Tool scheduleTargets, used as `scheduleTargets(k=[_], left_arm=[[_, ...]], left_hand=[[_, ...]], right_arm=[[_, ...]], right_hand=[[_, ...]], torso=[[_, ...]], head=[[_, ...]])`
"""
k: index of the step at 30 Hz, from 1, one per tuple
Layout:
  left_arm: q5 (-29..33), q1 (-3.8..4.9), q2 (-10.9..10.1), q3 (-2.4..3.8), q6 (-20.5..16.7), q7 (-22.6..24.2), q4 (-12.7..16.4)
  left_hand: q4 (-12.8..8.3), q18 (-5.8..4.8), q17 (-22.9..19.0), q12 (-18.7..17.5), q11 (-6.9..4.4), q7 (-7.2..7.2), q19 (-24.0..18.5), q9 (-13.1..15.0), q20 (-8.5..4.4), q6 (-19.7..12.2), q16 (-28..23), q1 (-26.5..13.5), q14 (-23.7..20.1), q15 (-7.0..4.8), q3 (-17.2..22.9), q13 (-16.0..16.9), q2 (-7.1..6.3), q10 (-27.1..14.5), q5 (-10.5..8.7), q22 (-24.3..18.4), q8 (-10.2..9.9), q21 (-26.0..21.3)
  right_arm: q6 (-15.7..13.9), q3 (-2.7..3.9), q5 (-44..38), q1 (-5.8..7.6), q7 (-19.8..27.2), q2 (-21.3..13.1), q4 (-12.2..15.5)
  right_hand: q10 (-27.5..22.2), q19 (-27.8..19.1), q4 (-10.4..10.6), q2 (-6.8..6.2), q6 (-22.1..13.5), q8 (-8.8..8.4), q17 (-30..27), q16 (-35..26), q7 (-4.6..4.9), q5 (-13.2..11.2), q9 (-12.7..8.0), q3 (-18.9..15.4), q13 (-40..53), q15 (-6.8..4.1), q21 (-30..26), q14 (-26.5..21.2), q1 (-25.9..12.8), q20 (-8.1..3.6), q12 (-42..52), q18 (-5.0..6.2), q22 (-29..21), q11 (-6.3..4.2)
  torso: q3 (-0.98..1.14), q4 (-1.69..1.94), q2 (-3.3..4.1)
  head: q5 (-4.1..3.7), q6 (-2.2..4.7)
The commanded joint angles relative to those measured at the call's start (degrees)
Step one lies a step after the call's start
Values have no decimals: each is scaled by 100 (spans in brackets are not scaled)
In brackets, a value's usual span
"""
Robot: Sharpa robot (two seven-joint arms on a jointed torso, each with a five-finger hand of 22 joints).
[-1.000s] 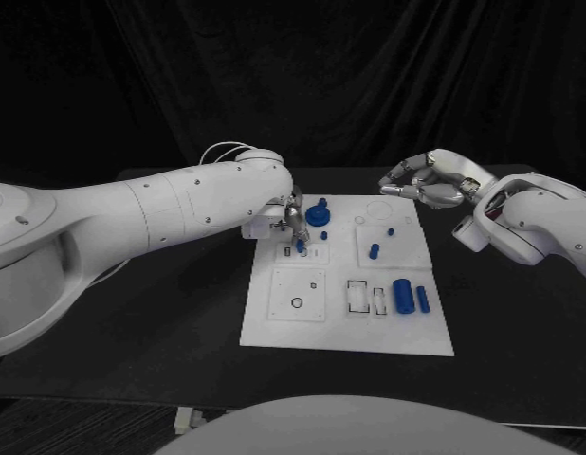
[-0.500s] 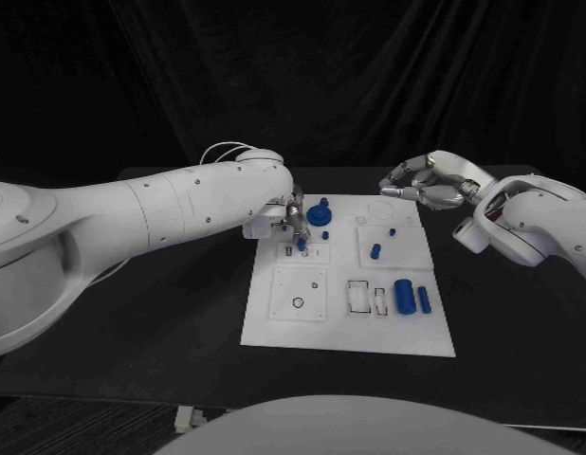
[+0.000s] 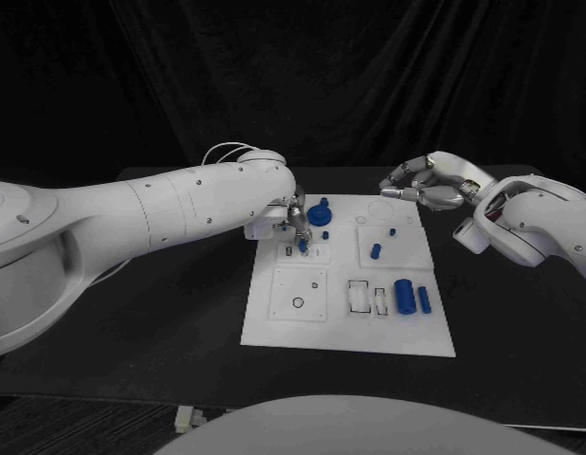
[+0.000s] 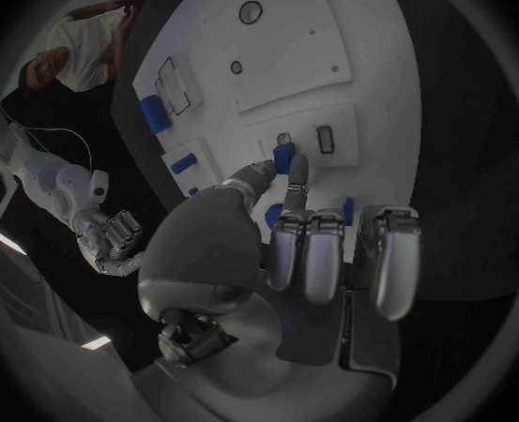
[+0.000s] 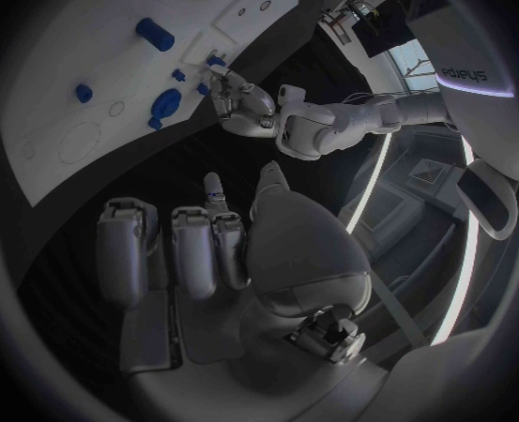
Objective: Assemble the parts on the task board
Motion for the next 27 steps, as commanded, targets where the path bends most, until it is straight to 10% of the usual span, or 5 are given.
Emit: scheduleTargets(k=[1,27], left_arm=[[42,-2,6,6,23,-32,17],[556,-4,-72,2,-211,-133,83]], left_hand=[[-308,6,1508,20,-36,-53,266,22,-45,9,15,-32,606,-32,357,1509,52,606,-4,1076,19,-29],[-261,24,1508,20,-40,-59,223,52,-49,8,15,-111,606,-37,412,1509,86,606,15,1018,14,-77]], right_arm=[[78,4,-18,-13,-102,2,-3],[147,4,-18,-24,-164,25,-20]], right_hand=[[471,175,-2,-8,31,-6,744,-24,28,34,-5,-20,1319,47,-37,343,42,48,-26,96,1258,46],[456,157,-6,-6,29,-9,719,-37,31,45,-7,-29,1298,52,-66,333,72,52,-35,104,1247,51]], torso=[[2,-4,1],[11,2,-11]], head=[[6,-1],[74,-1]])
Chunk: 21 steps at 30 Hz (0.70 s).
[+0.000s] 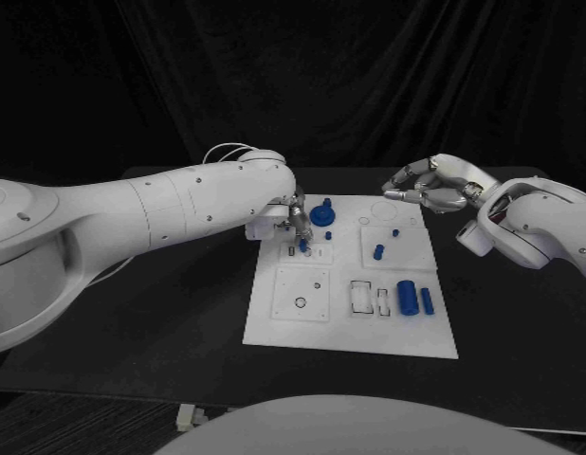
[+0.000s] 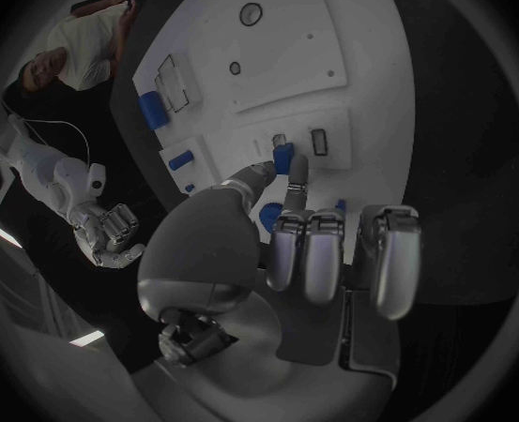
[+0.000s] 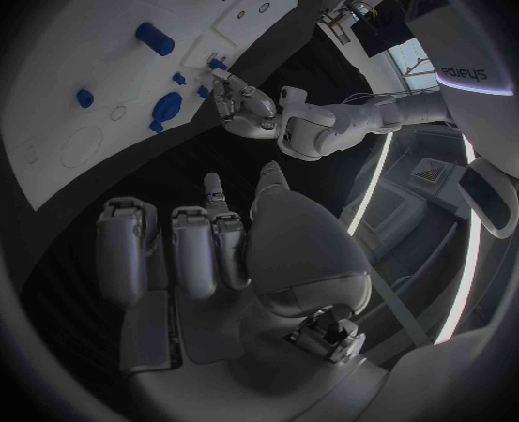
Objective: Assemble the parts on the task board
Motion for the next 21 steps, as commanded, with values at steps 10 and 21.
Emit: scheduleTargets(k=[10,21], left_arm=[[415,-5,14,5,-185,32,43],[422,-5,28,5,-150,18,23]], left_hand=[[-222,28,1509,20,-48,-52,211,16,-49,-5,15,6,605,-38,254,1509,48,598,47,1002,14,-45],[-218,32,1509,20,-48,-52,202,22,-50,-7,15,-6,605,-39,259,1509,42,598,51,989,12,-56]], right_arm=[[67,4,-18,-22,-97,2,-12],[67,4,-18,-31,-93,0,-22]], right_hand=[[453,151,-7,-4,24,-10,710,-42,29,26,-9,-31,1294,50,-41,333,84,54,-37,106,1240,54],[449,148,-10,-4,25,-11,708,-43,30,30,-9,-34,1289,53,-46,332,97,56,-39,107,1239,56]], torso=[[-11,1,10],[-7,-2,5]], head=[[-6,-1],[-5,-1]])
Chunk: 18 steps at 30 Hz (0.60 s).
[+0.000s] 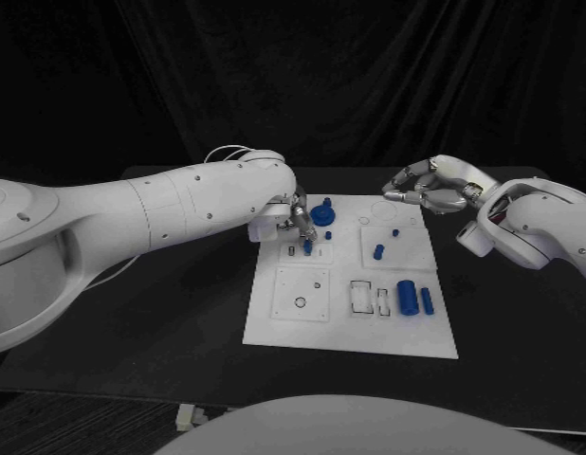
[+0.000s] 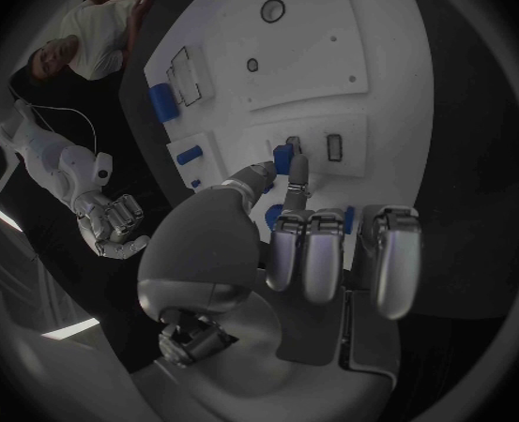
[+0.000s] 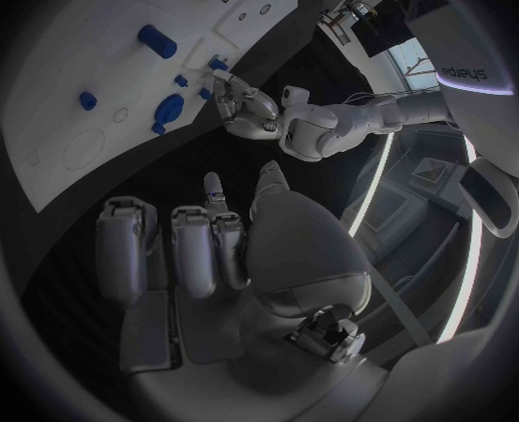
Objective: Assemble the parts on the task board
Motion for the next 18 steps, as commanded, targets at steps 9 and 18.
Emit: scheduleTargets(k=[9,18], left_arm=[[95,-6,39,5,36,1,-18],[94,-8,58,5,98,-20,-54]], left_hand=[[-217,31,1509,20,-49,-40,206,11,-50,4,15,-12,605,-39,261,1509,39,597,24,994,34,-30],[-217,33,1509,20,-49,-41,200,14,-51,3,15,-13,605,-39,265,1509,39,597,25,986,33,-36]], right_arm=[[53,4,-18,-23,-70,0,-3],[76,4,-18,-27,-73,6,-6]], right_hand=[[446,139,-11,4,8,-11,701,-24,14,33,-5,-36,1284,38,-43,345,55,57,-41,112,1235,58],[444,136,-11,5,9,-12,696,-27,15,35,-6,-38,1282,39,-47,343,62,59,-42,113,1234,59]], torso=[[3,-4,-6],[-1,-4,1]], head=[[16,-1],[11,-1]])
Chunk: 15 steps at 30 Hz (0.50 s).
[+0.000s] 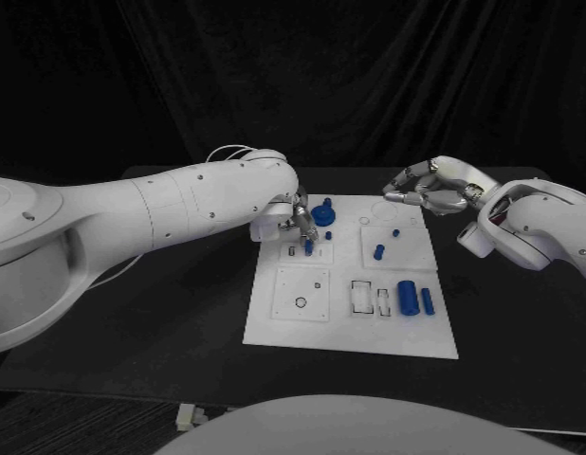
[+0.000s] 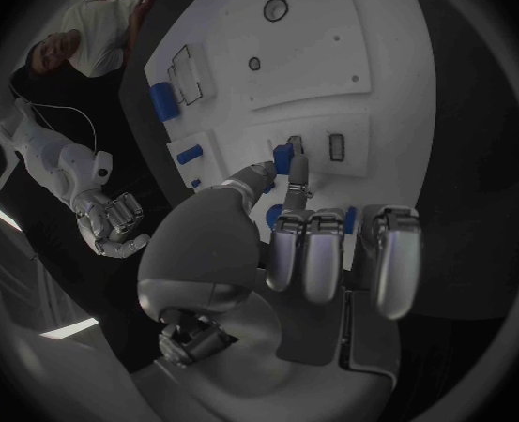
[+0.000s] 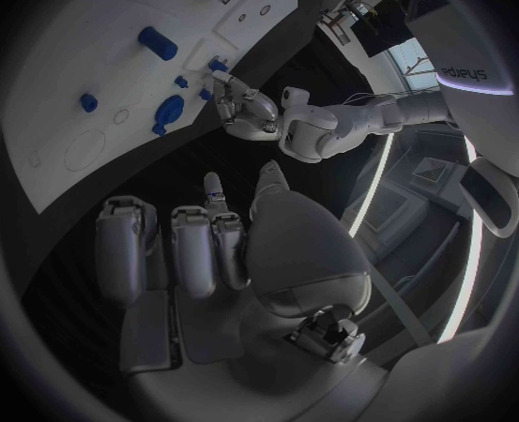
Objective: Assemble the parts on the task board
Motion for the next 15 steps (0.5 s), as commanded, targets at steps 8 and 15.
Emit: scheduleTargets(k=[8,15], left_arm=[[61,-9,-15,5,114,-46,12],[61,-9,-45,5,171,-90,37]], left_hand=[[-220,35,1509,20,-51,-43,194,11,-51,-2,15,-12,606,-40,277,1509,41,597,36,979,15,-43],[-224,38,1509,20,-51,-43,189,15,-52,-5,15,-10,606,-40,286,1509,40,597,37,971,14,-50]], right_arm=[[83,4,-18,-19,-83,0,-1],[110,4,-18,-24,-98,1,-2]], right_hand=[[465,157,-11,5,9,-12,696,-27,15,35,-7,-38,1282,39,-25,343,62,38,-20,113,1235,38],[460,151,-11,6,9,-12,691,-30,16,37,-7,-41,1276,40,-34,341,69,40,-23,116,1232,39]], torso=[[-3,2,1],[-1,2,0]], head=[[-2,-1],[5,-1]])
